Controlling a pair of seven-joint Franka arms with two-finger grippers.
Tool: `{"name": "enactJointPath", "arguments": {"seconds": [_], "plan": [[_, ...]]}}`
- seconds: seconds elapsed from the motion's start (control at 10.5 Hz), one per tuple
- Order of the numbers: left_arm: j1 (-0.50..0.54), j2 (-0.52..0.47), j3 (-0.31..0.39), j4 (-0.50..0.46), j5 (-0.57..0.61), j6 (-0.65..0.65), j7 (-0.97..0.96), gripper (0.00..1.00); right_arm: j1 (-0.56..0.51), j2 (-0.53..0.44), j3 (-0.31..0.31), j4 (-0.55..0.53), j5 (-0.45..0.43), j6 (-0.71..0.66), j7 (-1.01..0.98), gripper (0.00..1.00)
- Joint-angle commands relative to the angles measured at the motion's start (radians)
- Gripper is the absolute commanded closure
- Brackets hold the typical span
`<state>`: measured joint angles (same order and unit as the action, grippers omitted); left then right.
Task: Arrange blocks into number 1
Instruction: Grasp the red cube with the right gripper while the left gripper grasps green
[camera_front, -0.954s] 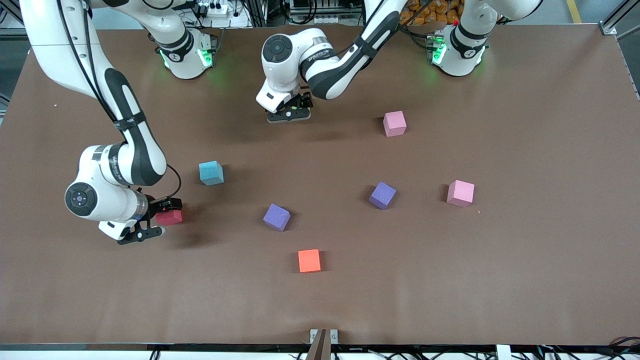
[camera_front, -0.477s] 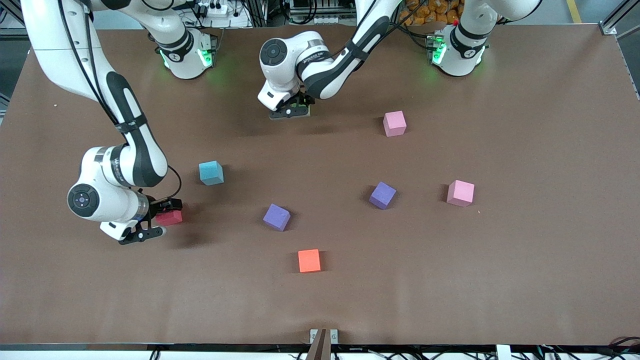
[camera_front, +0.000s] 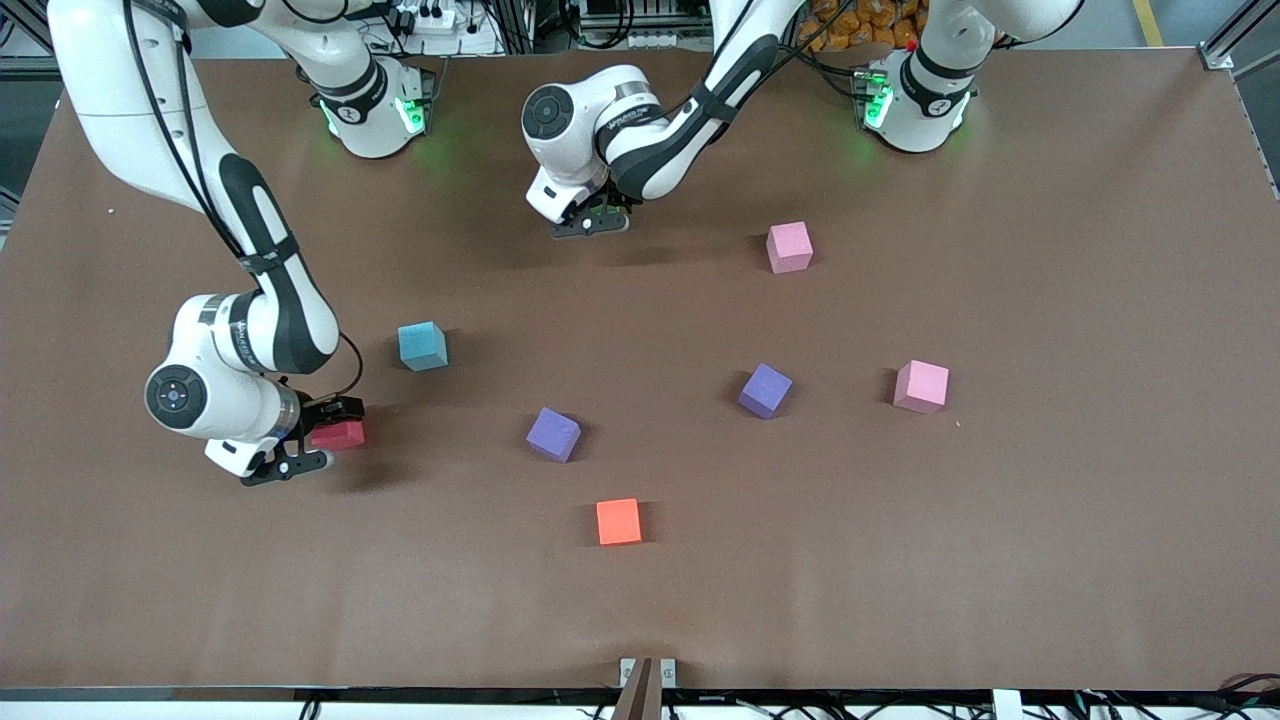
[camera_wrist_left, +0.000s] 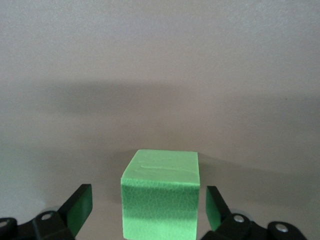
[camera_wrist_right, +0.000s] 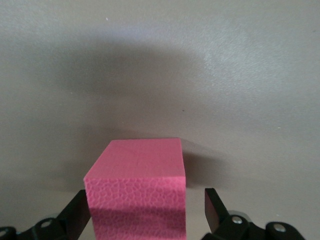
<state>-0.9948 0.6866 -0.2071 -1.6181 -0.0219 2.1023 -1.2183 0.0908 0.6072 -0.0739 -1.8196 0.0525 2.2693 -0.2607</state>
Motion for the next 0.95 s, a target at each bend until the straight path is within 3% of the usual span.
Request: {"name": "enactJointPath", "arguments": {"seconds": [0.0, 0.1, 0.19, 0.29, 0.38, 0.86], "plan": [[-0.021, 0.013, 0.006, -0.005, -0.013, 0.021, 0.000, 0.00, 0.006, -0.003, -0.004, -0.009, 0.003, 0.012, -0.012, 0.10], [-0.022, 0.019, 0.006, -0.003, -0.012, 0.033, -0.001, 0.00, 0.009, -0.003, -0.006, -0.009, 0.003, 0.012, -0.009, 0.33], [-0.031, 0.024, 0.008, -0.003, -0.012, 0.056, -0.009, 0.00, 0.010, -0.003, -0.007, -0.007, 0.006, 0.010, 0.000, 0.47], [-0.042, 0.031, 0.008, -0.003, -0.007, 0.065, -0.016, 0.30, 0.013, -0.004, -0.012, -0.006, 0.015, 0.010, 0.001, 0.50], [-0.042, 0.031, 0.008, -0.005, -0.006, 0.071, -0.023, 0.99, 0.018, -0.010, -0.015, -0.004, 0.017, 0.010, 0.003, 0.50], [-0.028, 0.010, 0.009, -0.005, 0.051, 0.073, 0.009, 1.00, 0.023, -0.096, -0.018, -0.007, 0.017, 0.004, 0.104, 0.50]]}}
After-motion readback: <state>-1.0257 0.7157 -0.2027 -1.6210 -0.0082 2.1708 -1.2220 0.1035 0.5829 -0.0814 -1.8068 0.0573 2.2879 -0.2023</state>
